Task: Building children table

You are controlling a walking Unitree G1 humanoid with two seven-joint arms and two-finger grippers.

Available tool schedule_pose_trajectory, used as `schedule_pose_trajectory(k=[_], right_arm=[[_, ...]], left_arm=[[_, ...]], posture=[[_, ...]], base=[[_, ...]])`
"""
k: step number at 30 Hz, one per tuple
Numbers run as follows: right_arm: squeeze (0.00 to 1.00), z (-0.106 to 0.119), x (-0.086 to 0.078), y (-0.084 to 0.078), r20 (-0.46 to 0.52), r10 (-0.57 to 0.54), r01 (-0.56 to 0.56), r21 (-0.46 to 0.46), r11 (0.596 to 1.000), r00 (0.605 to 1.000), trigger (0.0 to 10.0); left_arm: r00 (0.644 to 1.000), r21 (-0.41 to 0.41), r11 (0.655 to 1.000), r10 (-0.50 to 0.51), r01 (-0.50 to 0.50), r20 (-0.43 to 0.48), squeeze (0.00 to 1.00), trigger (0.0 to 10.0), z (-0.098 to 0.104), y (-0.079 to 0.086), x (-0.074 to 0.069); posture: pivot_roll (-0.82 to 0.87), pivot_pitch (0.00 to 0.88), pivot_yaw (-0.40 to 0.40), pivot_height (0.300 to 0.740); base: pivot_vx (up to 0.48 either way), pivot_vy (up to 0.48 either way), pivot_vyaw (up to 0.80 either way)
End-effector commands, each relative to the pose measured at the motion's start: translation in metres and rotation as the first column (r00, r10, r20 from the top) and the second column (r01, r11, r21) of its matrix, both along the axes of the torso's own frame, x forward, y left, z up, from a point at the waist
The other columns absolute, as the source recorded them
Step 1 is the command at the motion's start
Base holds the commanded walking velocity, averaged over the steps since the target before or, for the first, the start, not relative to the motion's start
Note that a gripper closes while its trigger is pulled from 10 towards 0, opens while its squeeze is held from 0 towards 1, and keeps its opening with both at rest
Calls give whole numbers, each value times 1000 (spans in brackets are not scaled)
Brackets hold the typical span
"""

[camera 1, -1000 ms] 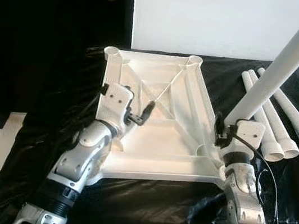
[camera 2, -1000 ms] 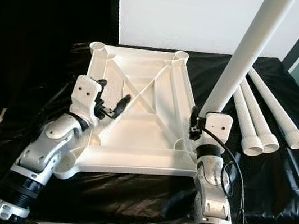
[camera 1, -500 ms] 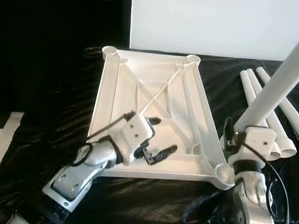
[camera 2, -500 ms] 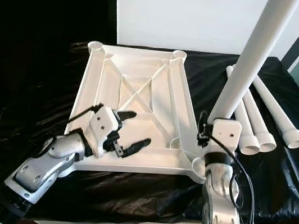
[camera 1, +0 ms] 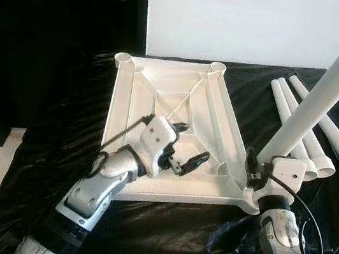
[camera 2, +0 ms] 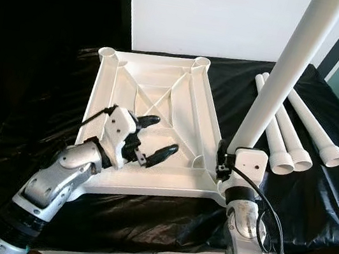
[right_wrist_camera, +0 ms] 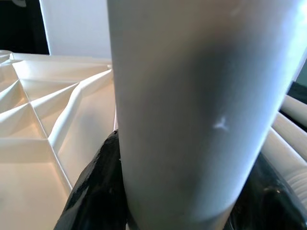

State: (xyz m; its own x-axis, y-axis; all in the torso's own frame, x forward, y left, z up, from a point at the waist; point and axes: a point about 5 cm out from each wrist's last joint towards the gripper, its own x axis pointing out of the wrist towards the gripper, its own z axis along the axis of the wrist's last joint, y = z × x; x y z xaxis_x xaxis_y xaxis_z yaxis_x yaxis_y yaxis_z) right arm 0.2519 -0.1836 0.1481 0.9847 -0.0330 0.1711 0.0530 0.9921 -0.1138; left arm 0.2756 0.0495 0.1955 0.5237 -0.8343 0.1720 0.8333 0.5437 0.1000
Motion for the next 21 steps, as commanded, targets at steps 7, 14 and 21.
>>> schedule_pose_trajectory(k=[7,14,21], right_arm=[[0,8,15,0,-2,36,-36,-52,998,999,10000],[0,19,34,5,-13,111,-112,-138,984,994,10000],[0,24,52,10,-49,179,-185,-212,960,983,10000]], left_arm=[[946,-126,938,-320,324,51,0,10000,38,-24,-18],[839,-88,834,-541,544,57,0,10000,49,-47,-28],[746,-43,746,-659,664,95,0,10000,71,-62,-29]], posture=[[7,24,-38,740],[14,20,-60,740],[6,8,-70,740]], base=[[0,0,0],[0,0,0],[0,0,0]])
